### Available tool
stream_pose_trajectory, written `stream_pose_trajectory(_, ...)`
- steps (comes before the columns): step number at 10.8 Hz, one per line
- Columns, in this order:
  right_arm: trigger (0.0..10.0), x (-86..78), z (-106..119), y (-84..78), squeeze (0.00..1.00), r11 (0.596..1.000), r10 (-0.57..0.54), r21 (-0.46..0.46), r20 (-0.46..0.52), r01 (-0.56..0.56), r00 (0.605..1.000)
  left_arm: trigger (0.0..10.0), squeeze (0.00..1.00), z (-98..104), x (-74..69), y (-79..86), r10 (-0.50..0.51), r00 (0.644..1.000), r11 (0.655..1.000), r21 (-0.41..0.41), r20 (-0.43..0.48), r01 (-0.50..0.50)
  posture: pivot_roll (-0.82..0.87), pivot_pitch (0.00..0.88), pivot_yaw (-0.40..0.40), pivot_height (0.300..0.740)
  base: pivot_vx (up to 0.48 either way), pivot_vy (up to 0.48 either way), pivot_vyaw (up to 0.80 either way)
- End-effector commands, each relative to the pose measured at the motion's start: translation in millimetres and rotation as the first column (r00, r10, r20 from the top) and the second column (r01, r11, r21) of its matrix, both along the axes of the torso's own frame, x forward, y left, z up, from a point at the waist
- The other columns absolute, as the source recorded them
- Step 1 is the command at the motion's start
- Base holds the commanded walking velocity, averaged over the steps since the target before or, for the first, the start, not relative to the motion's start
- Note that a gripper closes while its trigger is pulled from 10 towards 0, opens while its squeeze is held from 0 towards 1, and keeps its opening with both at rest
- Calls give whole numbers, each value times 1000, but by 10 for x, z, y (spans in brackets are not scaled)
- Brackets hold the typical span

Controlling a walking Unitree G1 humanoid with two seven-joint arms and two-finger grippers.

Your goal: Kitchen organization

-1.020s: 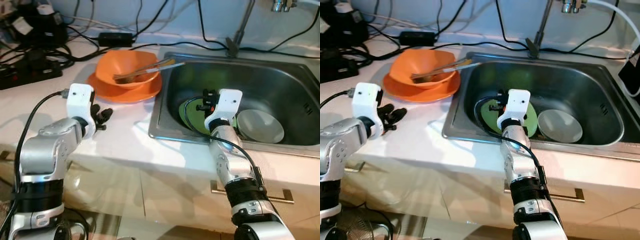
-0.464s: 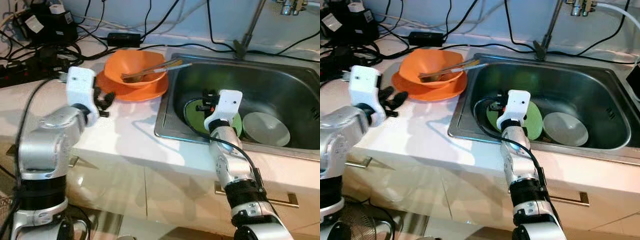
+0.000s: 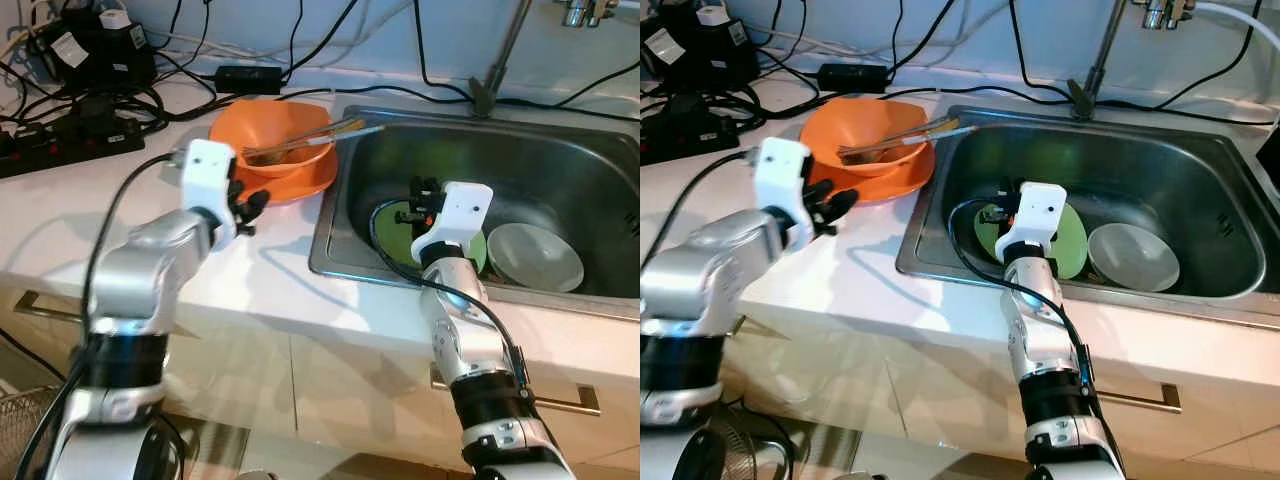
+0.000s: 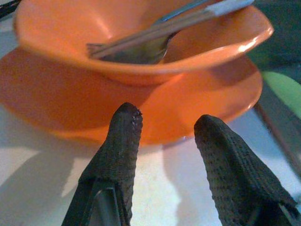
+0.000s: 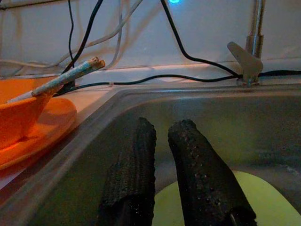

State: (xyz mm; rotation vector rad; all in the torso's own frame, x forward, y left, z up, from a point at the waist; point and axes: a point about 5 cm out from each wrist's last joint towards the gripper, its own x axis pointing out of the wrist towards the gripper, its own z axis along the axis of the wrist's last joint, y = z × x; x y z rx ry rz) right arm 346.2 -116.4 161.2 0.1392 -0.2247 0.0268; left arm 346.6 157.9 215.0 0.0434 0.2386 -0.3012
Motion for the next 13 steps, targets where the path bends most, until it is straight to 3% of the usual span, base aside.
stream_pose_trajectory(1, 10000, -67, -202, -27, 0, 1000, -13, 6, -80, 13, 997, 10000, 0, 18, 64, -60, -21, 1000, 1000, 3, 10, 21, 202, 108, 50, 740, 0, 0, 0)
stream_pose_trajectory(10, 10000, -217, -273, -31, 0, 999, -31, 12, -116, 33, 993, 10000, 0, -30, 433, -217, -44, 999, 999, 8, -1, 44, 176, 171, 68, 740, 0, 0, 0)
stream_pose_trajectory(13, 10000, -232, -270, -40, 0, 999, -37, 13, -124, 39, 992, 10000, 0, -108, 437, -230, -77, 994, 994, 67, -78, 83, 188, 177, 77, 740, 0, 0, 0)
